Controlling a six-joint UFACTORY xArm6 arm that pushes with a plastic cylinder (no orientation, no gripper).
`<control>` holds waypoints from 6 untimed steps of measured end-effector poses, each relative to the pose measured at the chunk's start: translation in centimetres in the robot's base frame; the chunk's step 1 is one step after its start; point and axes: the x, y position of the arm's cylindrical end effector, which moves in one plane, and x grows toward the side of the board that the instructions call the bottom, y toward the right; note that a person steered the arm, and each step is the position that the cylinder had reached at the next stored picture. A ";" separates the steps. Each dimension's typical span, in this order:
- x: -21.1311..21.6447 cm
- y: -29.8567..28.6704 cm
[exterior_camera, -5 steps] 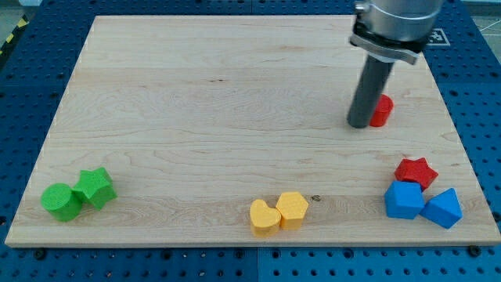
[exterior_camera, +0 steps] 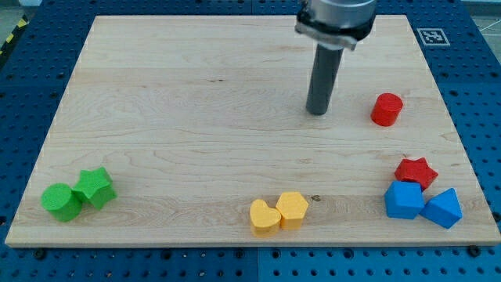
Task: Slide the red circle closer to the group of blocks
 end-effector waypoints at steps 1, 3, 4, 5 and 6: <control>-1.8 7.9; -1.4 8.7; 1.2 8.7; 5.6 9.2; 9.3 9.9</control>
